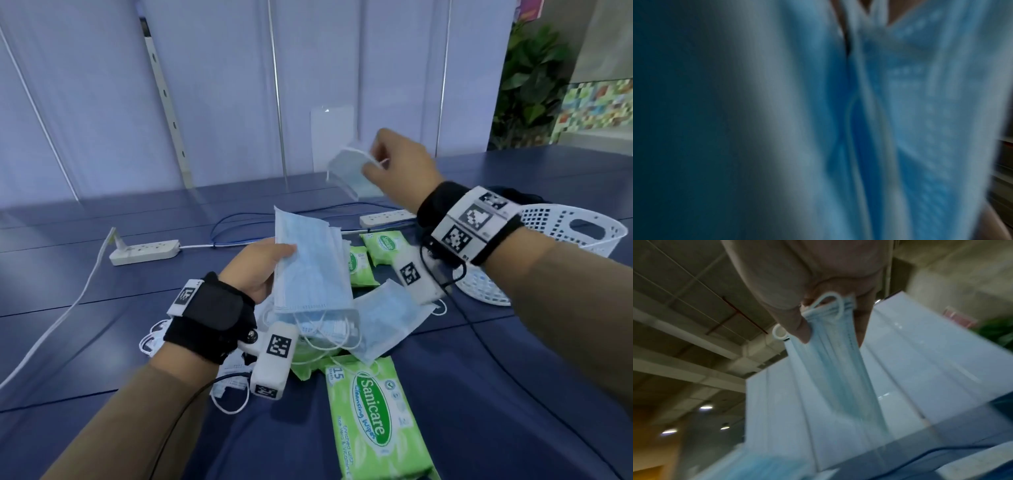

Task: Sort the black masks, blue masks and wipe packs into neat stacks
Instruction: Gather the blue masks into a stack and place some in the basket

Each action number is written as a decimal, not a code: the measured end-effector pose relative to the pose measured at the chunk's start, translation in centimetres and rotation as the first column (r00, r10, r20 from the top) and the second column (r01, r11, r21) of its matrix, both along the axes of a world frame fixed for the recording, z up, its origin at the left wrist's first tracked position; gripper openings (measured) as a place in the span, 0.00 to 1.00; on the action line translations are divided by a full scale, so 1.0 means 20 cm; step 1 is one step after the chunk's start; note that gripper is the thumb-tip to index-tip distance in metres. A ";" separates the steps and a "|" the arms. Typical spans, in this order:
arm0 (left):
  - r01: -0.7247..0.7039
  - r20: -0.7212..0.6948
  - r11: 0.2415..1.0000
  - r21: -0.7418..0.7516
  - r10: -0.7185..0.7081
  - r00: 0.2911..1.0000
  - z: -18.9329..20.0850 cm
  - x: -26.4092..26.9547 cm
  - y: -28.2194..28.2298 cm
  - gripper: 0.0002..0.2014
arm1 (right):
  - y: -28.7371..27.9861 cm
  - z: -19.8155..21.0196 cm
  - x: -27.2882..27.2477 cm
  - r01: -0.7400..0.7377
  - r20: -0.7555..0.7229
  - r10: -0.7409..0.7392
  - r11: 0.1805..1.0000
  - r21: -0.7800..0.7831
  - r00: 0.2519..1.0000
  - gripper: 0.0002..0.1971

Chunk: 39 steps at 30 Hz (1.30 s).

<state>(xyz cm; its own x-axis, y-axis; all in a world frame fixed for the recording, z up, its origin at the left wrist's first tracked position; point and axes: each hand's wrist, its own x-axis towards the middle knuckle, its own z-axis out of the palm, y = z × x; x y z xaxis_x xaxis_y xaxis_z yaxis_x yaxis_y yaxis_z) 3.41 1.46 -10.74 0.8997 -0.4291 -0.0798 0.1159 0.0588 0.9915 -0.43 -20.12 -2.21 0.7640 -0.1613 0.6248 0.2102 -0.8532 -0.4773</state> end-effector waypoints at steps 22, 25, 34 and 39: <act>-0.090 0.153 0.983 -0.162 0.116 0.981 0.03 -0.02 -0.01 0.18 | -0.17 -0.47 -0.02 -0.226 -0.822 -0.378 0.835 -0.501 0.426 0.24; -0.111 0.153 0.971 -0.213 0.145 0.978 0.06 -0.03 0.00 0.19 | -0.14 -0.47 0.00 -0.240 -0.832 -0.402 0.826 -0.510 0.383 0.23; -0.240 0.254 0.967 -0.087 0.255 0.933 0.03 0.07 0.09 0.47 | -0.15 -0.28 0.04 -0.247 -0.753 -0.192 0.869 -0.429 0.630 0.05; -0.255 0.378 0.967 0.013 0.232 0.896 0.03 0.08 0.12 0.23 | -0.14 0.09 -0.05 -0.410 -0.617 0.349 0.911 0.046 0.706 0.07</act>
